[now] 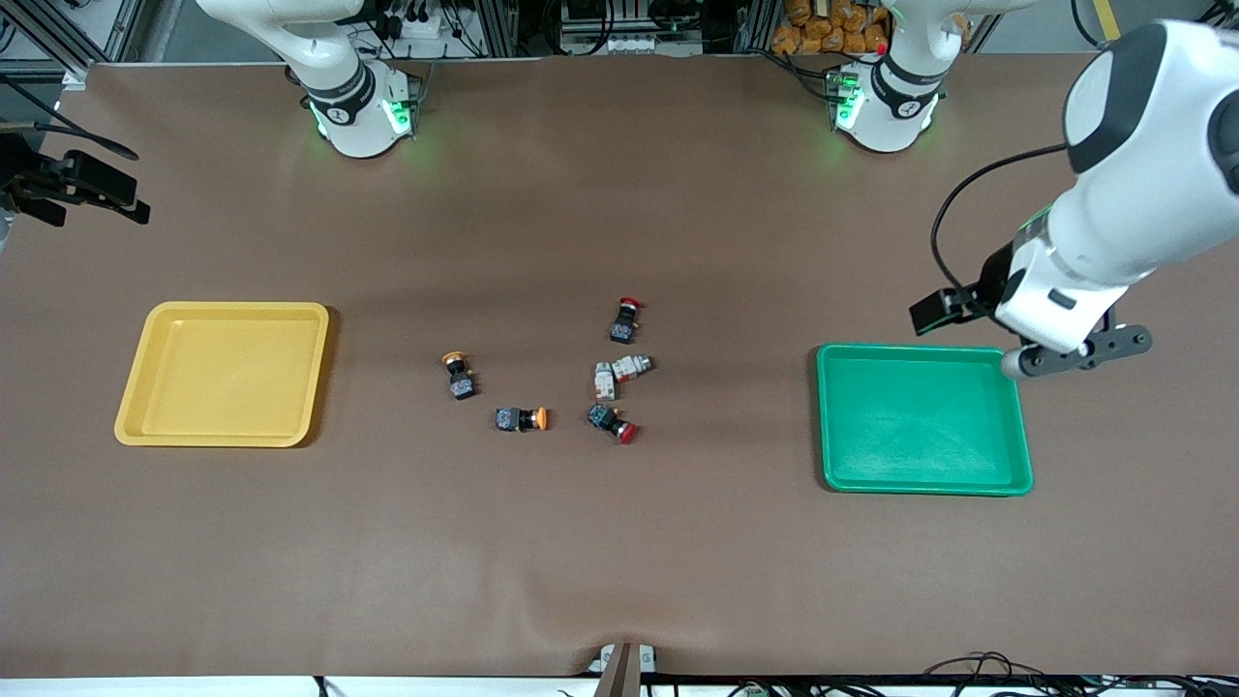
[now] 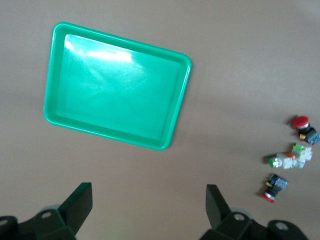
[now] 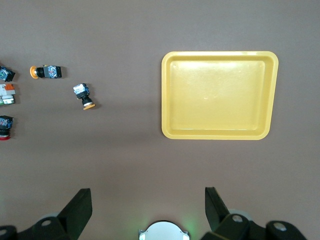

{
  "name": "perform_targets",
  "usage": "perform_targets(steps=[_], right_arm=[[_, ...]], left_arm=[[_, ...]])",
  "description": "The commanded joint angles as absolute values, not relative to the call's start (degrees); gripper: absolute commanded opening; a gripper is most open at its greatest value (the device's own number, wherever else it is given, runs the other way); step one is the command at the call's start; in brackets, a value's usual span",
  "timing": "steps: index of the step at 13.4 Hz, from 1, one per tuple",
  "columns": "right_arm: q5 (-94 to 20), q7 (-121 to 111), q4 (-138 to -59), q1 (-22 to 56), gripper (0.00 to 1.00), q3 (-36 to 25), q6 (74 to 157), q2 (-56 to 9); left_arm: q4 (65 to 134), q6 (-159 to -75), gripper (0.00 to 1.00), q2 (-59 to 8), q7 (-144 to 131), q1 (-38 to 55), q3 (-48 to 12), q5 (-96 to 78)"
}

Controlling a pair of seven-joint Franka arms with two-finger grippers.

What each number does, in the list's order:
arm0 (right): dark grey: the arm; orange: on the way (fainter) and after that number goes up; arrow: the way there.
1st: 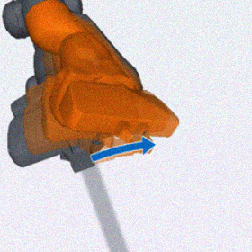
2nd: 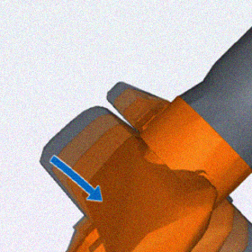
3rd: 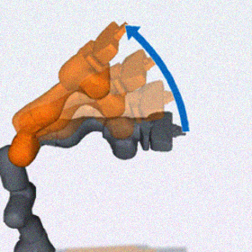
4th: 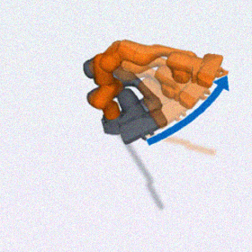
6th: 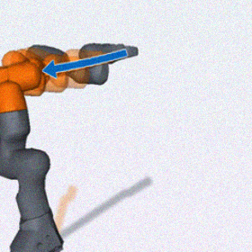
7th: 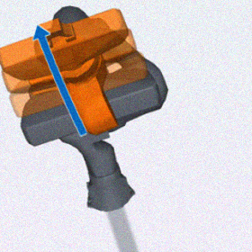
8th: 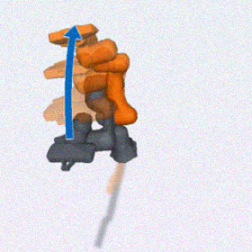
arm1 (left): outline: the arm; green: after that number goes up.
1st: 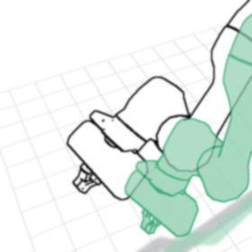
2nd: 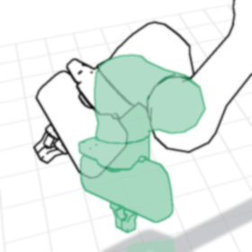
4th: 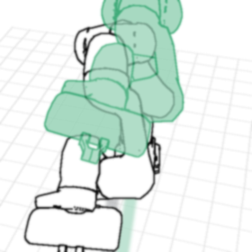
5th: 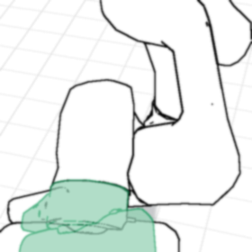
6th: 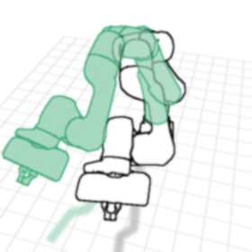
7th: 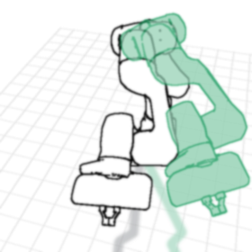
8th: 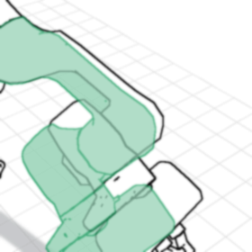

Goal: Place green and yellow buttons in trays

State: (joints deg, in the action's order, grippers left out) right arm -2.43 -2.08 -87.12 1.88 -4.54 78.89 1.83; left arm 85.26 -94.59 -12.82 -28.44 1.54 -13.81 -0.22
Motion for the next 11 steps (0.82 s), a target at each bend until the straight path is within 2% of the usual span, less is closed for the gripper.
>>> perform_targets(steps=[1,11], right_arm=[[-3.4,-1.1,-86.5,2.3,1.0,-4.8,78.1,1.9],[-2.7,-1.2,-86.5,2.5,1.0,-4.8,78.0,1.8]], left_arm=[[83.0,-95.7,1.0,-15.7,-34.5,3.4,-14.0,0.2],[84.0,-105.2,1.0,-24.9,-54.2,9.5,-14.0,5.6]])
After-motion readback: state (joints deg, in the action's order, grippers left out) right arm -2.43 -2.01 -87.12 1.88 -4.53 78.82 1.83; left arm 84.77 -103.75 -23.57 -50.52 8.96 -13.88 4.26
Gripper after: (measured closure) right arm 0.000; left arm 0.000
